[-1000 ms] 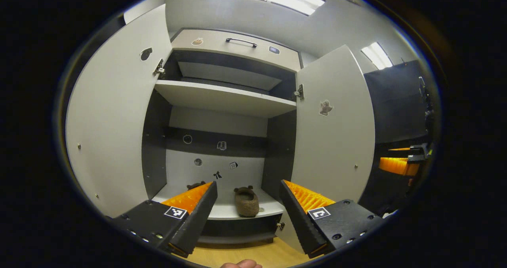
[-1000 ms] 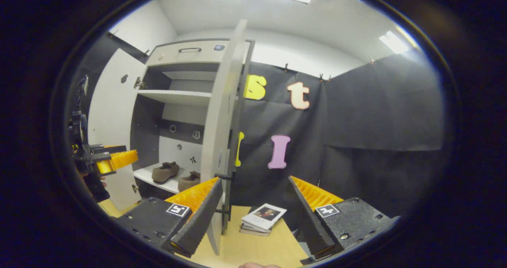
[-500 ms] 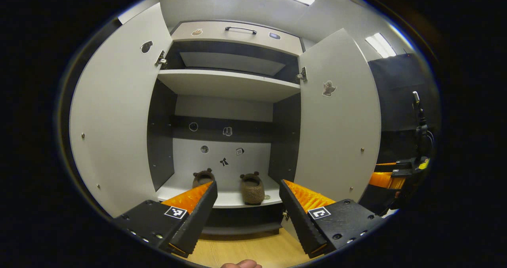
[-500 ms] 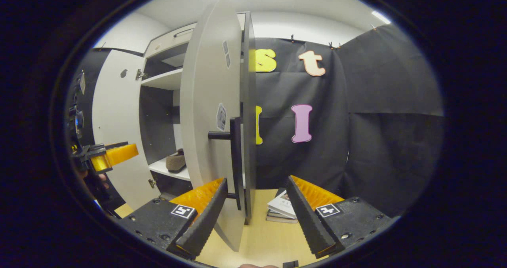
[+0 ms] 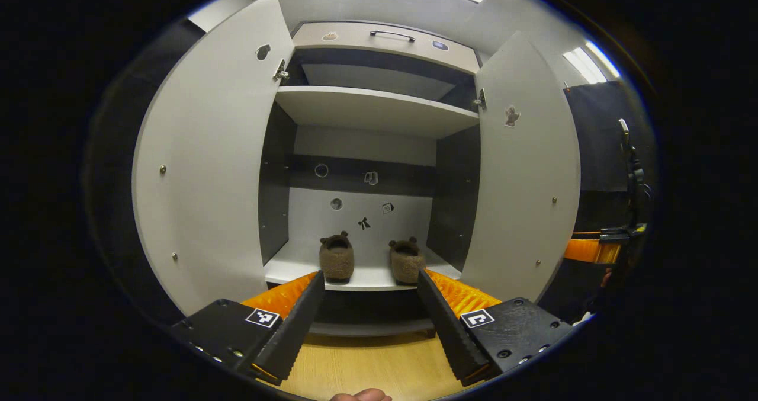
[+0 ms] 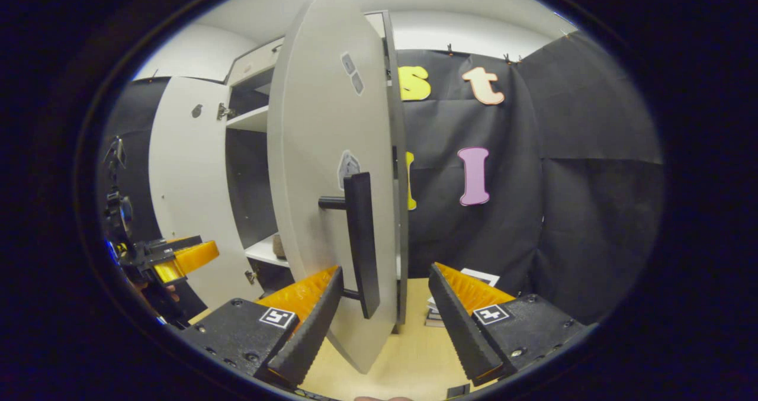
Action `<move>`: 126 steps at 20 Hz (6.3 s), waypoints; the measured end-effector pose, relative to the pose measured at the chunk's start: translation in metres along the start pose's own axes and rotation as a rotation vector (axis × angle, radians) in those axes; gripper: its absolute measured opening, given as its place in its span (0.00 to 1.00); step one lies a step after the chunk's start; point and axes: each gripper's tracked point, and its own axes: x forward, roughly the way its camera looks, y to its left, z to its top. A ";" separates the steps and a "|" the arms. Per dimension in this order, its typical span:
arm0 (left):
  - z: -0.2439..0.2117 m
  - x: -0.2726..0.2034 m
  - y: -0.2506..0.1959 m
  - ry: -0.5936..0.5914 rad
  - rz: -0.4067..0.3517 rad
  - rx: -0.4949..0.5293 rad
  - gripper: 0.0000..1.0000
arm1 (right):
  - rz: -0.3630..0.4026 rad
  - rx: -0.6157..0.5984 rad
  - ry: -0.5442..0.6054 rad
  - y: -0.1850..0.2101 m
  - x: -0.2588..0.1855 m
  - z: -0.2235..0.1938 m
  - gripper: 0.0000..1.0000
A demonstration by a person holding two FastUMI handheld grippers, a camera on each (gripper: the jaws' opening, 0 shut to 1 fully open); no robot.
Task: Grab one shoe with the right hand and put it into the shoe cabinet, grab the other shoe with the left hand and put it into the shoe cabinet; then close the right door with the right hand and the left door with the left hand.
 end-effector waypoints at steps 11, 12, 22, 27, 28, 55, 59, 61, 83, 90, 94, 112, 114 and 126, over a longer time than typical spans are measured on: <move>-0.019 -0.021 0.058 0.041 0.145 -0.036 0.95 | 0.113 -0.029 0.019 0.053 0.031 -0.005 0.95; -0.022 -0.022 0.062 0.046 0.154 -0.038 0.95 | 0.124 -0.033 0.016 0.058 0.035 -0.003 0.95; -0.024 -0.023 0.088 0.044 0.227 -0.015 0.95 | 0.185 -0.076 -0.008 0.090 0.078 0.002 0.96; -0.006 -0.037 0.100 -0.028 0.273 -0.018 0.95 | 0.235 -0.087 -0.008 0.110 0.101 0.004 0.95; 0.000 -0.039 0.101 -0.055 0.273 -0.014 0.95 | 0.240 -0.093 -0.011 0.114 0.104 0.005 0.95; 0.033 -0.092 0.257 -0.101 0.489 -0.021 0.94 | 0.241 -0.159 0.039 0.134 0.125 -0.007 0.95; 0.034 -0.095 0.252 -0.101 0.493 -0.054 0.94 | 0.250 -0.160 0.057 0.139 0.123 -0.012 0.98; 0.033 -0.098 0.251 -0.107 0.500 -0.094 0.94 | 0.252 -0.164 0.063 0.140 0.121 -0.014 0.98; 0.024 -0.032 0.143 -0.094 0.189 -0.094 1.00 | 0.188 -0.150 0.096 0.110 0.093 -0.033 0.98; 0.011 0.031 0.102 -0.036 -0.009 -0.088 0.95 | 0.098 -0.151 0.104 0.074 0.075 -0.039 0.98; 0.012 0.053 0.059 -0.016 -0.127 -0.054 0.95 | 0.038 -0.133 0.107 0.049 0.064 -0.040 0.98; 0.020 0.117 0.029 -0.022 -0.174 -0.097 0.95 | -0.034 -0.082 0.120 0.012 0.041 -0.051 0.98; 0.020 0.119 0.029 -0.023 -0.175 -0.103 0.95 | -0.040 -0.080 0.118 0.009 0.039 -0.051 0.98; -0.011 0.085 0.062 0.035 -0.033 -0.078 0.95 | -0.006 -0.070 0.092 0.016 0.047 -0.046 0.96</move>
